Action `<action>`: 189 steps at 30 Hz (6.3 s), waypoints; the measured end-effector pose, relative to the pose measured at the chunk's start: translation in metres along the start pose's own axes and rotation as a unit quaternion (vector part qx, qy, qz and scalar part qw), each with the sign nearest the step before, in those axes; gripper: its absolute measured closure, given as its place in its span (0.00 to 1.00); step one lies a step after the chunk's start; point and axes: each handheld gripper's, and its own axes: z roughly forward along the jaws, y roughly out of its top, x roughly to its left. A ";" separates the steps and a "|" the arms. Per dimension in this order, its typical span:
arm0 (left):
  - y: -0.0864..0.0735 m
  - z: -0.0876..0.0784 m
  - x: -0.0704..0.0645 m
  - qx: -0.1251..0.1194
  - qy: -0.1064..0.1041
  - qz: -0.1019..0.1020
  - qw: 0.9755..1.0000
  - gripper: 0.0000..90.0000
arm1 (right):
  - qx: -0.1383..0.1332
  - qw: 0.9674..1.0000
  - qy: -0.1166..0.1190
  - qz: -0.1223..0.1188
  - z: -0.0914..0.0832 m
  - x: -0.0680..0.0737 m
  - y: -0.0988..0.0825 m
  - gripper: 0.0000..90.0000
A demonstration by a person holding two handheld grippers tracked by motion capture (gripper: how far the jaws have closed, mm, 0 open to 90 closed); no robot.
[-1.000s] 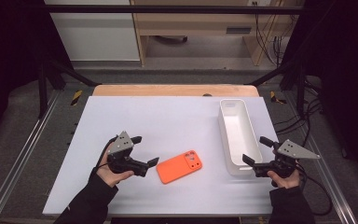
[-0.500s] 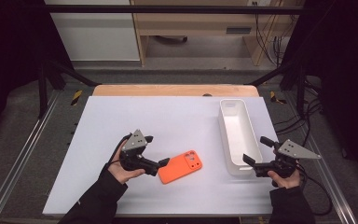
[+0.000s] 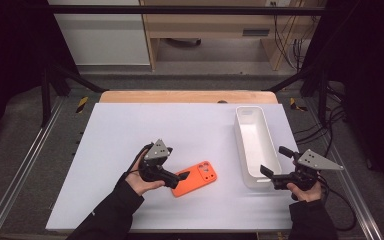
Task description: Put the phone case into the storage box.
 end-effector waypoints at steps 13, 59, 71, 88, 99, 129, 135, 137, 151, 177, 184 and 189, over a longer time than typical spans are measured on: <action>0.001 0.019 0.000 0.034 -0.009 0.001 0.999 0.00 | 0.000 1.000 0.000 0.000 0.000 0.000 0.000 0.00; -0.009 0.070 -0.008 0.164 -0.029 0.038 0.985 0.00 | 0.007 1.000 0.000 0.000 0.001 0.000 -0.001 0.01; -0.013 0.076 -0.008 0.189 -0.032 0.039 0.981 0.02 | 0.008 1.000 -0.001 -0.002 0.001 0.000 -0.001 0.00; -0.015 0.083 -0.007 0.210 -0.032 0.047 0.976 0.08 | 0.008 1.000 -0.001 -0.001 0.001 0.000 -0.001 0.00; -0.013 0.084 -0.007 0.221 -0.036 0.053 0.973 0.11 | 0.009 1.000 0.001 0.000 0.001 0.000 -0.001 0.00; -0.008 0.086 -0.011 0.248 -0.037 0.081 0.965 0.17 | 0.011 1.000 0.000 -0.001 0.002 0.000 -0.001 0.01; -0.008 0.086 -0.011 0.247 -0.037 0.079 0.965 0.17 | 0.011 1.000 0.001 -0.001 0.002 0.000 -0.001 0.00; -0.008 0.086 -0.011 0.246 -0.038 0.079 0.965 0.17 | 0.010 1.000 0.002 -0.002 0.002 0.000 -0.001 0.00; -0.002 0.077 -0.011 0.232 -0.045 0.082 0.968 0.17 | 0.010 1.000 0.004 -0.002 0.002 0.000 -0.001 0.00; 0.011 0.048 -0.012 0.191 -0.048 0.105 0.975 0.17 | 0.011 1.000 0.015 -0.016 0.002 0.006 0.005 0.01; 0.011 0.043 -0.012 0.184 -0.053 0.108 0.976 0.17 | 0.014 0.999 0.022 -0.027 0.005 0.011 0.008 0.01; 0.014 0.040 -0.013 0.178 -0.051 0.118 0.976 0.17 | 0.019 0.999 0.029 -0.039 0.007 0.017 0.011 0.01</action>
